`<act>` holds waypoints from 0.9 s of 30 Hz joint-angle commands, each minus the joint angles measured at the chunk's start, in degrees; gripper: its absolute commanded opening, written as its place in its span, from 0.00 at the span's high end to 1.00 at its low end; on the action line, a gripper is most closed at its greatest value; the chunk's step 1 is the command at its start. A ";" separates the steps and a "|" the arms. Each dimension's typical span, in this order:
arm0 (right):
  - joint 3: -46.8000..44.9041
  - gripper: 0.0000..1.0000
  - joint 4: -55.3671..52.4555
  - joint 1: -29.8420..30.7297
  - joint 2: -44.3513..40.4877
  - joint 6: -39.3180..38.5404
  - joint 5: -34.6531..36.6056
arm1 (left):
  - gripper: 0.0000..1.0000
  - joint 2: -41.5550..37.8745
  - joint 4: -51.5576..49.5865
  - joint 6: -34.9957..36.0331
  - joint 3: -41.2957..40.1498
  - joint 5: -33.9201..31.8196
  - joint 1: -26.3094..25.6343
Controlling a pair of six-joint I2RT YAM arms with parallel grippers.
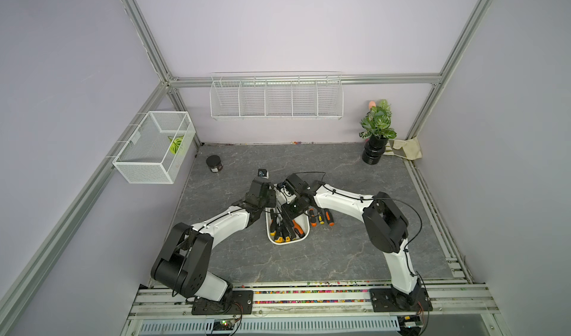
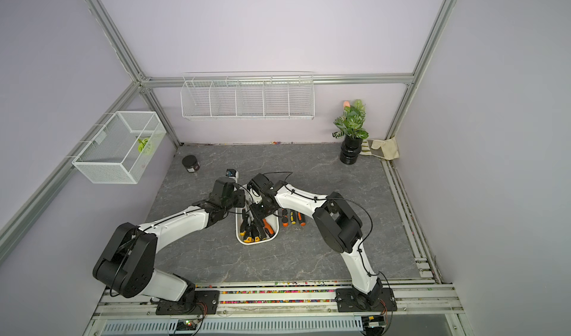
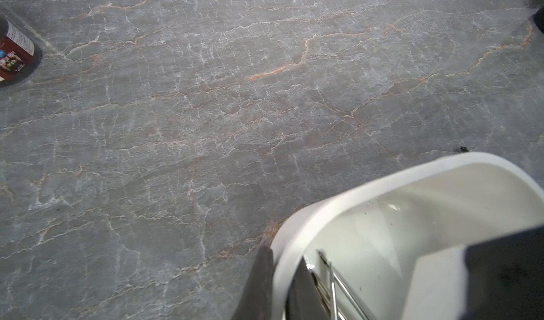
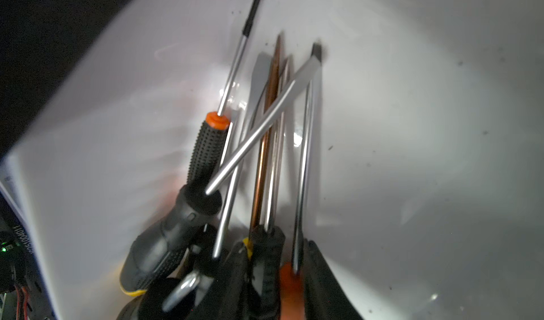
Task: Take out the screwdriver from the storage box
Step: Pick up the screwdriver from the storage box.
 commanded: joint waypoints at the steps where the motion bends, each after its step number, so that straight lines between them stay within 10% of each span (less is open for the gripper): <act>1: 1.74 0.66 -4.38 -0.41 2.80 -1.27 2.23 | 1.00 -0.03 0.04 0.21 0.66 -0.20 -0.43; 27: -1.12 1.00 -2.64 -1.60 -0.98 0.74 -0.96 | 1.00 0.36 0.37 -0.06 0.42 -0.90 -0.42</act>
